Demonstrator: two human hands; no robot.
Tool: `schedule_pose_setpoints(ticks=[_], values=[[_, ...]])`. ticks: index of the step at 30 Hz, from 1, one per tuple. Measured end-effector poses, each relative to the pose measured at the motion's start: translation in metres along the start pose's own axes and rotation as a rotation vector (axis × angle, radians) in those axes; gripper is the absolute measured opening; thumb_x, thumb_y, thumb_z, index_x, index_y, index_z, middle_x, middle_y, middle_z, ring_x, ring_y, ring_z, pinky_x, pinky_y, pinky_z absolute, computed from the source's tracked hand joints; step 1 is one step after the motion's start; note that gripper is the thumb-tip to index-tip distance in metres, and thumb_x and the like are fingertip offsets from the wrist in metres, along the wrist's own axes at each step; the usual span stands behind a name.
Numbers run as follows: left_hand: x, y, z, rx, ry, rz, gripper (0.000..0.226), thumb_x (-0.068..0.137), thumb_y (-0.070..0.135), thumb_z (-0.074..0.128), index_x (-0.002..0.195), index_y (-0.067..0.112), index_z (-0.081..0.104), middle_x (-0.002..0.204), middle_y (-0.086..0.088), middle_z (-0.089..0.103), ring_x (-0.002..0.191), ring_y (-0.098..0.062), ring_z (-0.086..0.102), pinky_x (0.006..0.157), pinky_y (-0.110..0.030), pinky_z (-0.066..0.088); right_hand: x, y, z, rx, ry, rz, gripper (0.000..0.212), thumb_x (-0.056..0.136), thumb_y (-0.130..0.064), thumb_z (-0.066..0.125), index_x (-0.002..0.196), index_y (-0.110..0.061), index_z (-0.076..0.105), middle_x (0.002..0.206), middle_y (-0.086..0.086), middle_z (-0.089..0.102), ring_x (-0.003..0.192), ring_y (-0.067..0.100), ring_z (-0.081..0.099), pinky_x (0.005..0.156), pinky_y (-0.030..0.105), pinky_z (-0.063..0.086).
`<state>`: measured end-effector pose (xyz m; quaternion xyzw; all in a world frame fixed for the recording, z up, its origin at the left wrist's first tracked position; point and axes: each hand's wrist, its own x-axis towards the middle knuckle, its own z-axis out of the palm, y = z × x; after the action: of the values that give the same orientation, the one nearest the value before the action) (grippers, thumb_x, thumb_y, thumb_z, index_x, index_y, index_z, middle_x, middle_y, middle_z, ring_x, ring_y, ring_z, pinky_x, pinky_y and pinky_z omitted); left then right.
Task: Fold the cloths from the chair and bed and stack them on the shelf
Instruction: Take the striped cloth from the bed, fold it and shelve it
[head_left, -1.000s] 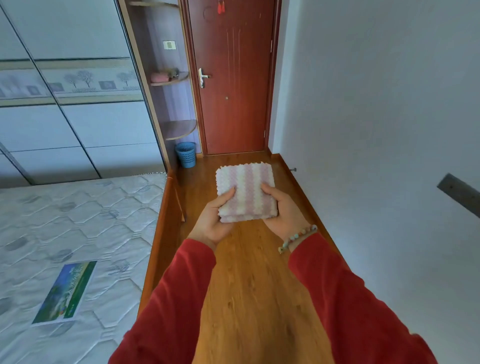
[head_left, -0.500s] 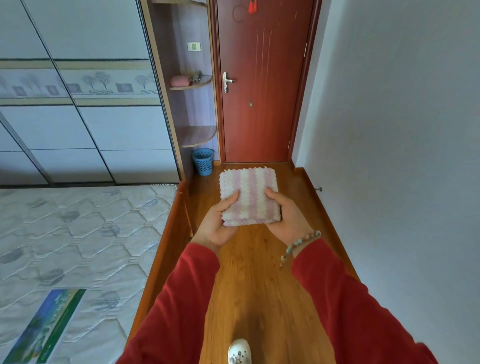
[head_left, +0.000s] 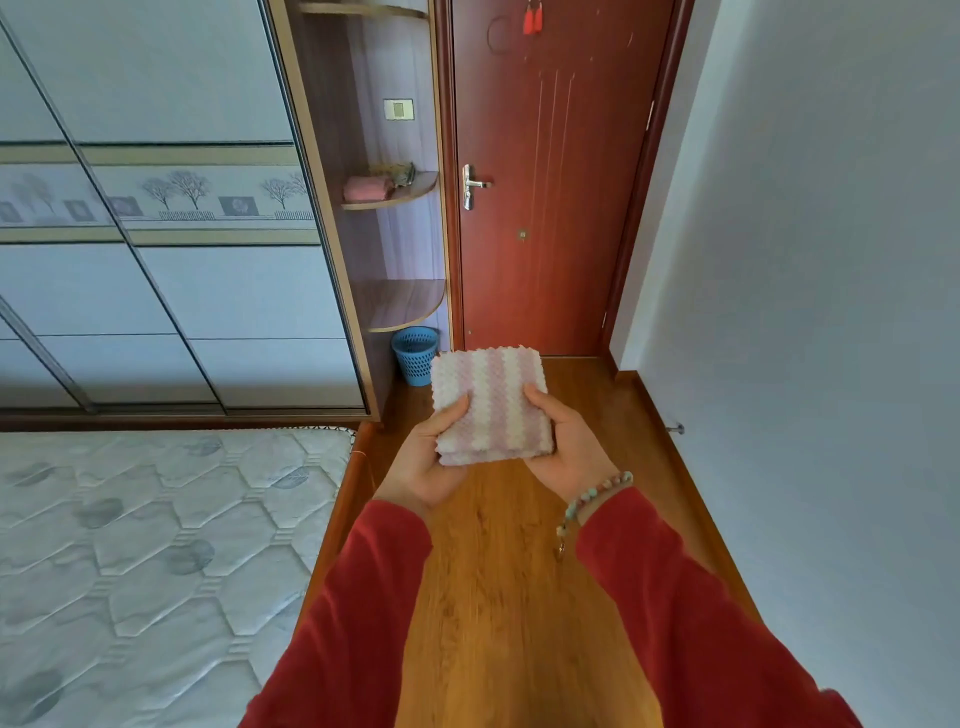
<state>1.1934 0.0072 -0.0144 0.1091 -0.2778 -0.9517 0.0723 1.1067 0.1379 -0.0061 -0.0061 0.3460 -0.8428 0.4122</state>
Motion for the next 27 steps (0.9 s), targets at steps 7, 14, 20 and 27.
schedule_pose_setpoints(ticks=[7, 14, 20, 27], values=[[0.119, 0.045, -0.02, 0.044, 0.005, 0.04, 0.037, 0.1, 0.013, 0.047, 0.134, -0.001, 0.052, 0.129, -0.019, 0.064, 0.118, -0.032, 0.063, 0.09, -0.043, 0.056, 0.129, -0.039, 0.001, 0.006, -0.009, 0.04, 0.041, 0.091, -0.015, 0.066, 0.129, -0.003, 0.059, 0.128, 0.016, 0.066, 0.12, 0.031, 0.062, 0.107, 0.047, 0.045], [0.263, 0.096, -0.02, 0.082, 0.049, 0.078, 0.035, 0.102, 0.016, 0.046, 0.125, -0.005, 0.062, 0.131, -0.023, 0.061, 0.122, -0.033, 0.06, 0.1, -0.043, 0.052, 0.268, -0.108, 0.014, 0.046, -0.061, 0.083, 0.026, 0.095, -0.011, 0.059, 0.119, 0.0, 0.064, 0.117, 0.017, 0.071, 0.115, 0.029, 0.065, 0.105, 0.045, 0.046], [0.364, 0.133, -0.016, 0.06, 0.091, 0.085, 0.035, 0.102, 0.014, 0.045, 0.103, -0.004, 0.075, 0.117, -0.021, 0.069, 0.108, -0.03, 0.069, 0.082, -0.039, 0.059, 0.377, -0.152, 0.014, 0.067, -0.055, 0.123, 0.023, 0.093, -0.01, 0.063, 0.112, 0.002, 0.067, 0.117, 0.018, 0.071, 0.115, 0.031, 0.065, 0.108, 0.047, 0.044], [0.48, 0.17, -0.037, 0.099, 0.144, 0.093, 0.034, 0.095, 0.016, 0.054, 0.115, -0.009, 0.065, 0.116, -0.023, 0.068, 0.104, -0.032, 0.07, 0.076, -0.038, 0.06, 0.497, -0.188, 0.007, 0.074, -0.026, 0.147, 0.032, 0.091, -0.009, 0.065, 0.121, 0.002, 0.063, 0.122, 0.018, 0.068, 0.118, 0.032, 0.063, 0.109, 0.048, 0.043]])
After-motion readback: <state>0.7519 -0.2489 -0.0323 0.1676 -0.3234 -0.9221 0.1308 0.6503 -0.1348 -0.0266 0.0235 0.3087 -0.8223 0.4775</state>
